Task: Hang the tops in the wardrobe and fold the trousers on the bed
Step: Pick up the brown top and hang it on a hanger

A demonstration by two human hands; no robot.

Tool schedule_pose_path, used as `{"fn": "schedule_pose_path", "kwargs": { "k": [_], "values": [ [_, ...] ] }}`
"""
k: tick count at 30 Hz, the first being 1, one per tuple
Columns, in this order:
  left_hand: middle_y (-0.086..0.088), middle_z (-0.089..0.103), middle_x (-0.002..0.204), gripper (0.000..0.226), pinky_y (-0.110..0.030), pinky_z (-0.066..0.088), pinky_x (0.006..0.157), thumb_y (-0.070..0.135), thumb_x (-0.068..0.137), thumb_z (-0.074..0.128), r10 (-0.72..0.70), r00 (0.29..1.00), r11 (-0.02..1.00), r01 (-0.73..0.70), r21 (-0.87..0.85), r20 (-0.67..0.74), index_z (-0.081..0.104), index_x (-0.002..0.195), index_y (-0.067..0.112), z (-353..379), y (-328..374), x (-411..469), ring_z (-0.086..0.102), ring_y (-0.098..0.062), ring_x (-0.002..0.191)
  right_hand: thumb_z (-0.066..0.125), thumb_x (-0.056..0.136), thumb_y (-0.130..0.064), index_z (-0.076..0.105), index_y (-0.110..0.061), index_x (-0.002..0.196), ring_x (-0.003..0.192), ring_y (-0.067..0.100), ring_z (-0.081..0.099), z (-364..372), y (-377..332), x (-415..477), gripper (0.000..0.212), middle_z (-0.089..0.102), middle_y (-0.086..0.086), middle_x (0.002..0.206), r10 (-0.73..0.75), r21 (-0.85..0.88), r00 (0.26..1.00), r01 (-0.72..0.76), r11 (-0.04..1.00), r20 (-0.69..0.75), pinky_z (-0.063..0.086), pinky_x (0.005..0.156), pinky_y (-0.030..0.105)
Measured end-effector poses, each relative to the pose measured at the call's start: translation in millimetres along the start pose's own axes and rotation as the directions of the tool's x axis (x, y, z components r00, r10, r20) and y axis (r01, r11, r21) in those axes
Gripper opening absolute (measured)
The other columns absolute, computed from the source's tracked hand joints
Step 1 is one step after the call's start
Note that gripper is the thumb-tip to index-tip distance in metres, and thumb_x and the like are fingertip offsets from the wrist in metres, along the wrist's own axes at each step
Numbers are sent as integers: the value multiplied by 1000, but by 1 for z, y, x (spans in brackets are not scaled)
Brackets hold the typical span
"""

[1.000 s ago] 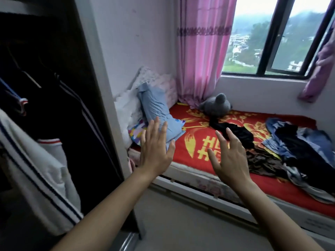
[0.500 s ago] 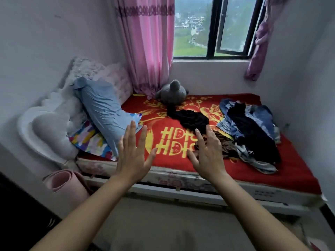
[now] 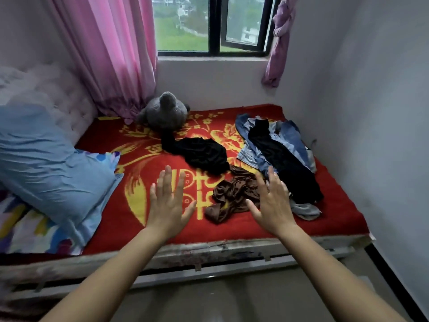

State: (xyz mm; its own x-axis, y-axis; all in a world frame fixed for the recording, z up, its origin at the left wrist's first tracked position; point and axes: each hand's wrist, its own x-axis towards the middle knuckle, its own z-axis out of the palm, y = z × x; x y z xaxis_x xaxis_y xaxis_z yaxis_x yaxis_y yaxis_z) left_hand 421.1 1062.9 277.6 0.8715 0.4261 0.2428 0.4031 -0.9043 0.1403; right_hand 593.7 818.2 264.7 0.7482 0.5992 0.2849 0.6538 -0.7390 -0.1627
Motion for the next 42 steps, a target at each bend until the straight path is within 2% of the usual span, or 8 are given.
{"fn": "schedule_pose_path", "kwargs": {
  "k": [4,12,20,29,33,37,40,42],
  "values": [
    [-8,-35,157,92,-54,3,120,63,93,41,2,991,999,2,-32,134,-15,155,26,37,0,62,-21,-28,148,67,88,-44,9,-18,159,150,39,11,21,24,27,95,-6,20,163,127,31,992,-127,991,14,24,118,55],
    [-8,-30,159,90,-51,4,120,62,93,42,-5,941,998,25,-55,339,-16,155,28,131,38,157,-18,-28,149,72,86,-37,13,-15,158,148,42,16,78,117,83,96,-1,24,162,258,34,961,-263,964,98,26,116,54],
    [-10,-35,156,91,-48,6,121,63,94,38,-184,842,983,171,72,507,-22,153,28,211,77,226,-18,-28,149,66,88,-36,3,-18,159,149,41,12,162,201,178,97,-8,22,162,262,125,906,-318,940,333,24,118,52],
    [-9,-17,163,86,-48,16,119,55,95,48,-226,792,964,264,17,568,-5,156,26,301,125,294,-6,-28,151,60,93,-37,-1,-20,159,150,37,9,251,266,237,91,-8,18,164,254,104,830,-348,932,497,21,119,48],
    [-8,-9,164,85,-46,21,117,52,96,48,-178,722,971,239,-1,668,-3,157,23,376,119,296,-1,-27,151,59,93,-36,2,-22,159,149,37,13,311,269,225,88,-4,18,163,268,97,792,-378,921,549,26,116,48],
    [-14,-10,163,91,-49,24,116,45,94,54,-116,609,991,122,52,785,-8,157,20,448,115,272,1,-32,150,59,93,-32,1,-25,158,148,38,14,370,262,187,88,-5,19,163,315,73,693,-469,880,649,26,115,50],
    [-20,-11,162,101,-48,38,105,36,91,61,-94,543,994,99,48,834,-17,155,25,488,109,255,24,-39,142,59,93,-30,1,-27,158,148,39,14,399,257,165,87,-8,19,163,300,72,648,-482,873,700,27,116,52],
    [-22,6,160,104,-45,47,89,19,91,58,-66,510,995,96,20,858,-25,150,34,508,104,252,48,-39,120,61,93,-30,0,-29,158,147,41,17,415,259,168,89,-10,16,163,328,72,647,-511,856,688,31,112,53]
  ]
}}
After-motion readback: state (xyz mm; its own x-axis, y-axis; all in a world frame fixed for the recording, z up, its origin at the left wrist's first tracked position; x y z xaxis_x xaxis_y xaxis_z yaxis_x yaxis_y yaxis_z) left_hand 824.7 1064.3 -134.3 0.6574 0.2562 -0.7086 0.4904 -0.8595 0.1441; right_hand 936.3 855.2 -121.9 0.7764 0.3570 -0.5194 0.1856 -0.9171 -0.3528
